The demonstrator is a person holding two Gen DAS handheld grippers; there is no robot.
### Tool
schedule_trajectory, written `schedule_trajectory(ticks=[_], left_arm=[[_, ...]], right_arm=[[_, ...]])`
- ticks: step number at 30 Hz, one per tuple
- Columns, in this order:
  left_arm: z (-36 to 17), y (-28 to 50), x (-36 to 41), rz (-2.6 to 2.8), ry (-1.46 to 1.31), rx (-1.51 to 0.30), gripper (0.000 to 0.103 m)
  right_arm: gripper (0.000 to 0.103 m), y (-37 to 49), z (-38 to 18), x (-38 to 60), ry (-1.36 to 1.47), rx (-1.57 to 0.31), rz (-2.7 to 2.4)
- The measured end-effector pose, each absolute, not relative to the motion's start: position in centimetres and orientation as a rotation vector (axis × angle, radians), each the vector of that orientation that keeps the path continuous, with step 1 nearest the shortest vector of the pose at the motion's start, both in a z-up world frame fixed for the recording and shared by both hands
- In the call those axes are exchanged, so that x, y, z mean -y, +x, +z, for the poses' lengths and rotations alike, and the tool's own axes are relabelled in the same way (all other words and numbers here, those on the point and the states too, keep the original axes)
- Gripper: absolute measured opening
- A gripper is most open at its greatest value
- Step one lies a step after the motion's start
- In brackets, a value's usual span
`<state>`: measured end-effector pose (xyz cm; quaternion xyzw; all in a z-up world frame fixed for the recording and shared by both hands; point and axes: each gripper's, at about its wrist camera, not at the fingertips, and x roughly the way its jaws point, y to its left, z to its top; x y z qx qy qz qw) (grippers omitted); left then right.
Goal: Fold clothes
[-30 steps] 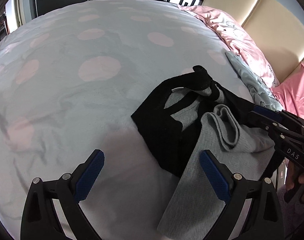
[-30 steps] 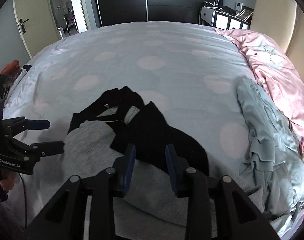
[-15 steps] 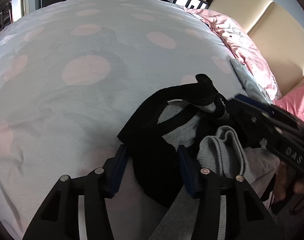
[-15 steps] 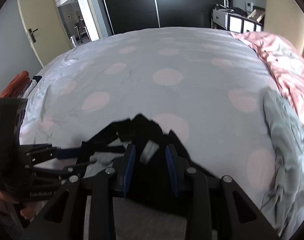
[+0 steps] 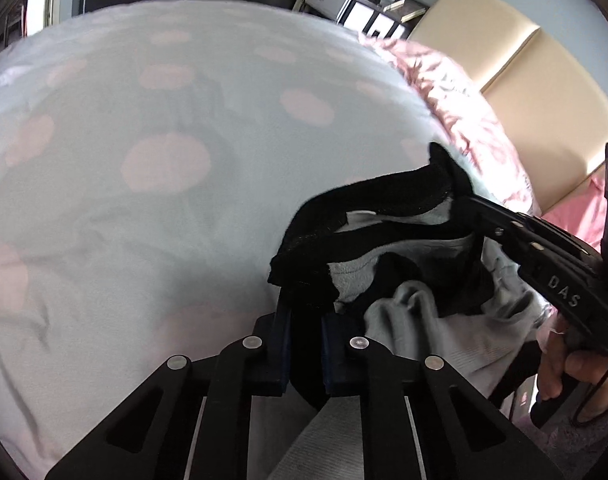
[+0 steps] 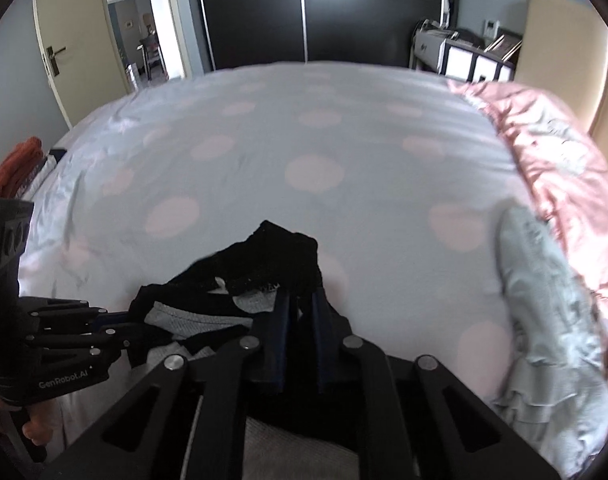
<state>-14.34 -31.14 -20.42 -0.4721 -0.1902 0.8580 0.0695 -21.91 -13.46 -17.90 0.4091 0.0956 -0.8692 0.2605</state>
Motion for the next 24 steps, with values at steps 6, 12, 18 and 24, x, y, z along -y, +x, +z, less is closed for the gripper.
schedule_trajectory(ticks=[6,12,18,24], left_arm=[[-11.4,-9.2,32.2,2.718,-1.157,0.591,0.011],[1.4,-2.1,32.8,2.887,-0.829,0.500,0.011],[11.5,4.6,32.6,3.003,-0.599,0.357,0.011],[11.4,7.3,31.9,3.023,-0.680,0.304,0.011]], right_arm=[[0.009,-17.6,-7.1,11.7,0.858,-0.289,-2.473],[0.009,-10.9,4.2,11.4,0.555,-0.322,-2.532],[0.009,-5.2,11.5,11.1,0.370,-0.293,-2.541],[0.009,-3.0,11.5,10.9,0.419,-0.280,-2.485]])
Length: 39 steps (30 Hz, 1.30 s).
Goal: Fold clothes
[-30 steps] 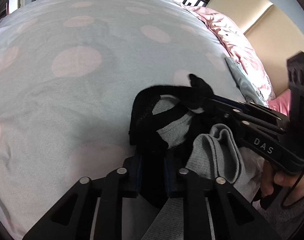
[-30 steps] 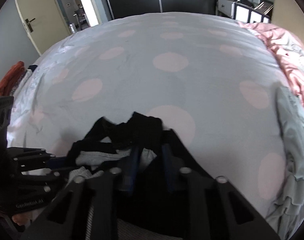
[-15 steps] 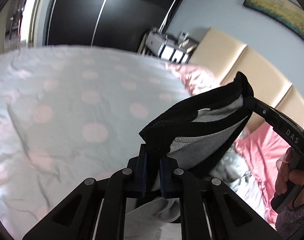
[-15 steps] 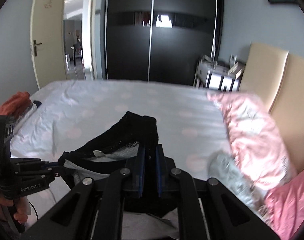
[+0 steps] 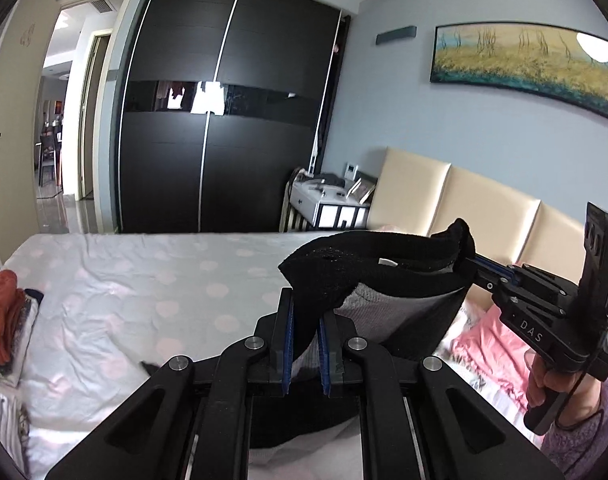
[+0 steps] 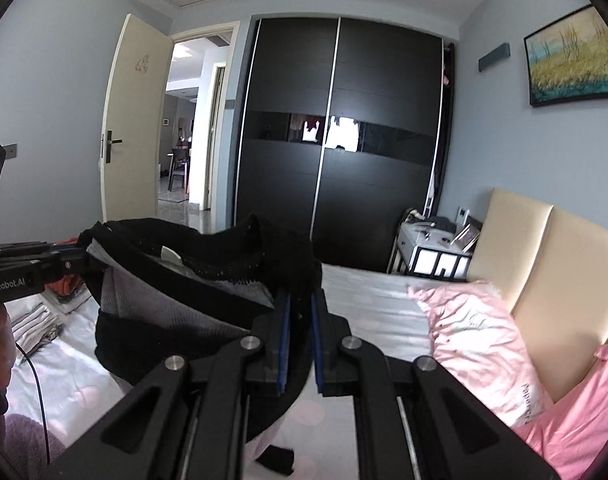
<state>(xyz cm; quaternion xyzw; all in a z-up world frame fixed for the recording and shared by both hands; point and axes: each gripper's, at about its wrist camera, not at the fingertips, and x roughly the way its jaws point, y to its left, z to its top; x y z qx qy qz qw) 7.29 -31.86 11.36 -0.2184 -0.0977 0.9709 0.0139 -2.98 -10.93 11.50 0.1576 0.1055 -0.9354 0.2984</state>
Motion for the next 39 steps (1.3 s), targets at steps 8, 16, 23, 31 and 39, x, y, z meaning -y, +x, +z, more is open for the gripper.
schedule_trajectory(ticks=[8,16,23,31,39], left_arm=[[0.3,4.8,31.2,2.855,-1.054,0.445,0.011],[-12.3,1.0,28.6,2.627,-1.365,0.545,0.011],[-16.3,-0.4,29.7,2.631,-1.480,0.639,0.011],[-18.0,0.5,33.1,2.805,-1.571,0.747,0.011],[-18.6,0.5,33.1,2.794,-1.630,0.708,0.011]], right_arm=[[0.009,-3.7,2.3,11.3,0.708,-0.288,-2.419],[0.010,-6.6,-12.7,8.9,1.138,-0.209,-2.328],[0.040,-7.4,-16.5,4.2,1.264,0.089,-2.258],[0.052,-8.3,-17.0,3.7,1.265,0.218,-2.216],[0.052,-9.6,-19.4,7.2,1.369,0.120,-2.165]])
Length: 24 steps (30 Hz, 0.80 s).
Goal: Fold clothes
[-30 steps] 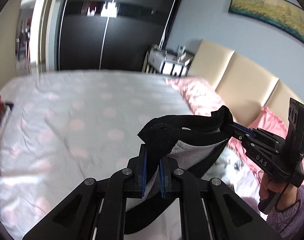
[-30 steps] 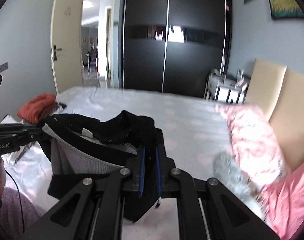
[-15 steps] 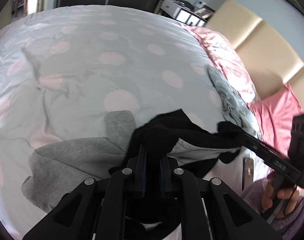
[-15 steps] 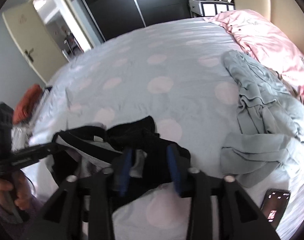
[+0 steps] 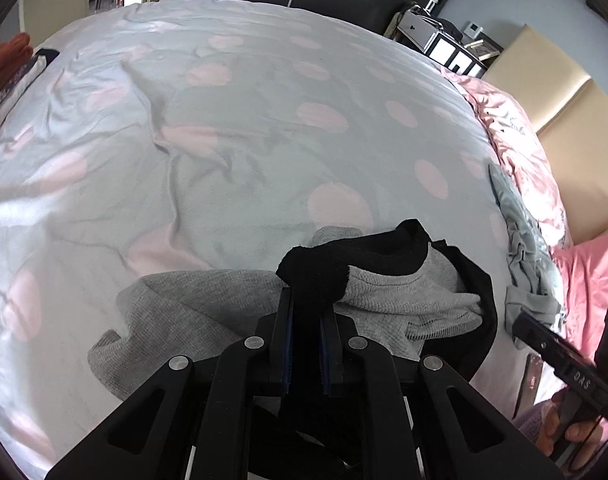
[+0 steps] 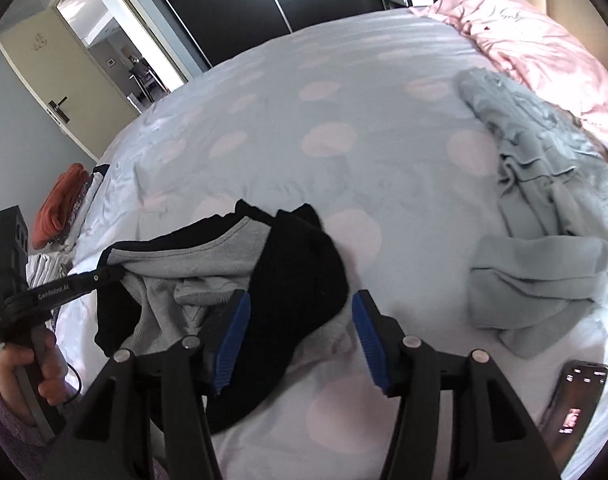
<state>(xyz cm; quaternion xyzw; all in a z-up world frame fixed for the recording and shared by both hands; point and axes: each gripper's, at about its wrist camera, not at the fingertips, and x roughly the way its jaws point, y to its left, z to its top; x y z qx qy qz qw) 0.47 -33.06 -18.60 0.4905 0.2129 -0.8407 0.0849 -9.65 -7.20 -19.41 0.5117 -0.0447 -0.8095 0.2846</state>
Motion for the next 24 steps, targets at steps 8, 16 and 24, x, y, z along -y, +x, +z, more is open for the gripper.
schedule_trajectory(ticks=[8,16,24], left_arm=[[-18.6,0.8,33.6,-2.511,1.460,-0.682,0.011],[-17.3,0.5,32.1,-2.654,1.422,-0.656,0.011],[-16.0,-0.3,28.8,-2.860,1.443,-0.607,0.011]], right_arm=[[0.015,-10.2,-21.5,9.8,1.419,0.047,-2.167],[0.005,-10.5,-16.4,2.7,1.322,0.167,-2.446],[0.002,-13.8,-15.2,-5.7,1.397,0.219,-2.763]])
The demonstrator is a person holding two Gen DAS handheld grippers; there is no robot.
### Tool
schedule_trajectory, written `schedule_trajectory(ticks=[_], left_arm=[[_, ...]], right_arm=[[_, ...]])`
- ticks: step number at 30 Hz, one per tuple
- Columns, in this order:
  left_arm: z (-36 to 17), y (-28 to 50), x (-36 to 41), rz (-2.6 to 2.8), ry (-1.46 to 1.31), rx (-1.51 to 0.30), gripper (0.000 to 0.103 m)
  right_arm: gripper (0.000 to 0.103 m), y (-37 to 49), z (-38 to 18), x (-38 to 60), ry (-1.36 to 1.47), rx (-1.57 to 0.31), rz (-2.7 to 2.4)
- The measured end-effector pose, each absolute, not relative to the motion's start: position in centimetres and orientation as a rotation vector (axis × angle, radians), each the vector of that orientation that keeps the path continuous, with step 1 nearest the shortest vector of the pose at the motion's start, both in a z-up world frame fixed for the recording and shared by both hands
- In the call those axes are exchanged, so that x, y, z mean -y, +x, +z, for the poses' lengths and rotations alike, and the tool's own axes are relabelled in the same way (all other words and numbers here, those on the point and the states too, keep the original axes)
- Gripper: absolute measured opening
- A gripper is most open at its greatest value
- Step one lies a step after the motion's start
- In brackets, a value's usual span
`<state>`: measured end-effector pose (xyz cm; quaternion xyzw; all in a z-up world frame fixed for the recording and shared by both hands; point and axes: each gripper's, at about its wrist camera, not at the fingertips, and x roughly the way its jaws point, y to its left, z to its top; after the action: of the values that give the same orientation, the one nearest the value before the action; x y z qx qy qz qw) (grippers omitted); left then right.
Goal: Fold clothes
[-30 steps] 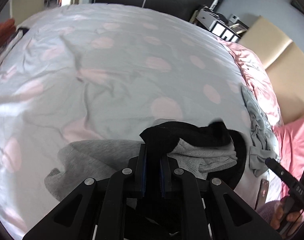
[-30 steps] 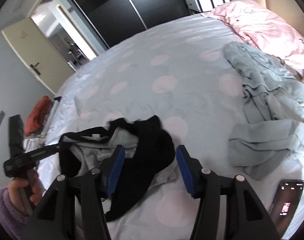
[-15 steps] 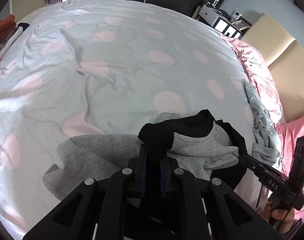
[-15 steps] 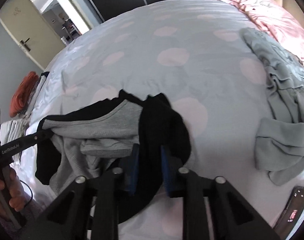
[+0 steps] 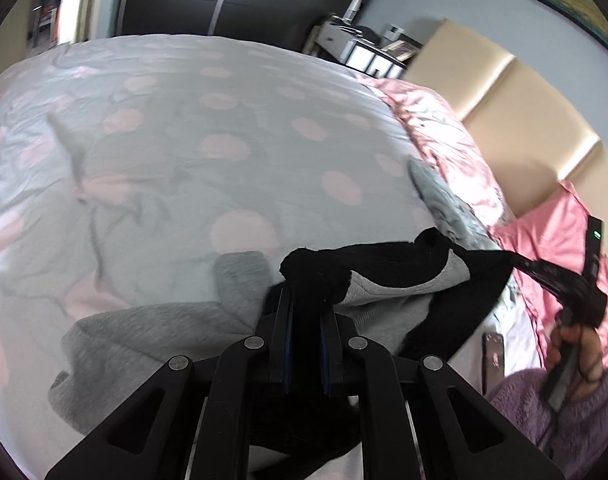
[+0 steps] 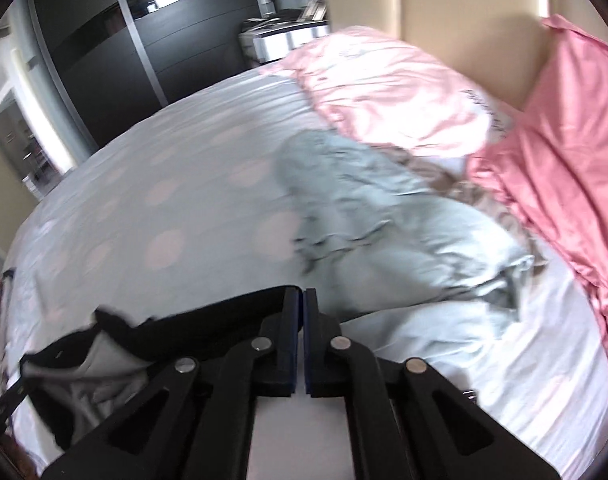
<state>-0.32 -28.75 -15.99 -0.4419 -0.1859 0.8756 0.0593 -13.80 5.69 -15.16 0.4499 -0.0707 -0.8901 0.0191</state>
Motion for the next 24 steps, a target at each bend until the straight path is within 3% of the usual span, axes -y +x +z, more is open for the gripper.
schedule_trajectory(ticks=[3,7,9,11,13,20,24], left_arm=[[-16.5,-0.9,27.0,2.609,-1.374,0.464,0.012],[-17.5,-1.4,24.5,2.519,-1.436,0.332,0.015],[-17.7,-1.4,23.3,2.486,-1.452,0.262,0.029],[-17.4,-0.9,22.8,2.491,-1.433,0.206,0.062],[-16.6,-0.1,22.7,2.514,-1.391,0.174,0.072],[-12.9,1.5,26.1,2.570,-1.324,0.249,0.072],[-13.4,1.3,28.8,2.614,-1.417,0.314,0.072]], right_arm=[[0.002,-14.2,-17.1,-7.3,1.493,0.321,-2.728],[0.002,-14.3,-17.8,-6.6,1.500,0.289,-2.712],[0.002,-14.4,-17.8,-6.3,1.488,0.269,-2.719],[0.003,-14.4,-17.9,-6.4,1.490,0.274,-2.722],[0.004,-14.3,-18.0,-6.8,1.490,0.310,-2.723],[0.013,-13.1,-16.4,-7.8,1.378,0.400,-2.750],[0.014,-13.0,-16.1,-7.4,1.346,0.396,-2.733]])
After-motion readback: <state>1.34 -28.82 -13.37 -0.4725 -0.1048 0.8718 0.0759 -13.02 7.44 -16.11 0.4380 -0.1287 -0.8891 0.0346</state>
